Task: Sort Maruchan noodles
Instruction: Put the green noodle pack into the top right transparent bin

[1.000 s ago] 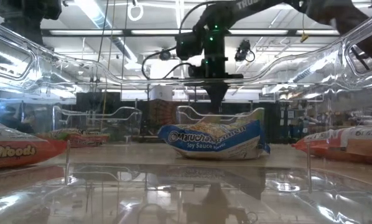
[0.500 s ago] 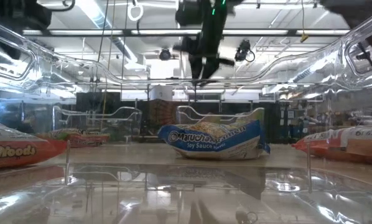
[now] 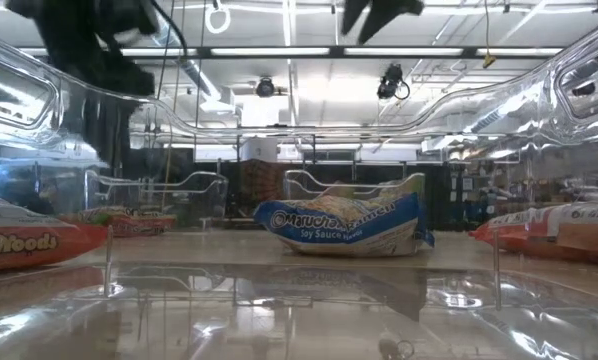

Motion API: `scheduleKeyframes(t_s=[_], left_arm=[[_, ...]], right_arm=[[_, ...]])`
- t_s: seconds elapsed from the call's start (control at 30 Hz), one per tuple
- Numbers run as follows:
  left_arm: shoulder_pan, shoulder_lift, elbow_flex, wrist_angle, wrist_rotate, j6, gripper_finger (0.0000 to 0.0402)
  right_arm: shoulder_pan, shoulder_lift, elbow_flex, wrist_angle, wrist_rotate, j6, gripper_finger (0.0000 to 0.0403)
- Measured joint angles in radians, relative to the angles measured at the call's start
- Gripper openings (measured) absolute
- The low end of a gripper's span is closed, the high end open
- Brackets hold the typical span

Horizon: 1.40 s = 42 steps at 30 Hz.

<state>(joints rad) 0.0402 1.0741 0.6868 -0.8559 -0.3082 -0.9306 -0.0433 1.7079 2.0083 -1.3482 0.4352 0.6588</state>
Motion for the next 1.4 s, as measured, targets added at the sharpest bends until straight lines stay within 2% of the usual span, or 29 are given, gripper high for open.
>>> scheduleKeyframes(t_s=[0.2, 0.43, 0.67, 0.83, 1.1, 1.2, 1.4], left_arm=[[0.001, 0.221, 0.002, 0.067, -0.068, -0.139, 0.0144], [-0.005, 0.365, 0.004, 0.075, -0.168, -0.262, 0.0144], [-0.067, 0.465, 0.136, -0.057, -0.288, -0.253, 0.0132], [-0.069, 0.578, 0.160, -0.084, -0.276, -0.181, 0.0131], [-0.053, 0.696, 0.178, -0.123, -0.280, -0.182, 0.0130], [-0.052, 0.708, 0.201, -0.161, -0.257, -0.182, 0.0111], [-0.049, 0.704, 0.224, -0.215, -0.203, -0.149, 0.0012]], right_arm=[[0.011, -0.089, 0.000, -0.138, 0.002, -0.034, 0.0190], [0.010, -0.160, 0.000, -0.159, 0.012, -0.138, 0.0190], [0.010, -0.182, 0.000, -0.177, 0.020, -0.197, 0.0190], [0.010, -0.179, 0.000, -0.177, 0.020, -0.234, 0.0190], [0.007, -0.171, 0.000, -0.173, 0.019, -0.263, 0.0190], [0.001, -0.171, 0.000, -0.173, 0.017, -0.270, 0.0190], [0.000, -0.173, 0.000, -0.174, 0.015, -0.296, 0.0190]])
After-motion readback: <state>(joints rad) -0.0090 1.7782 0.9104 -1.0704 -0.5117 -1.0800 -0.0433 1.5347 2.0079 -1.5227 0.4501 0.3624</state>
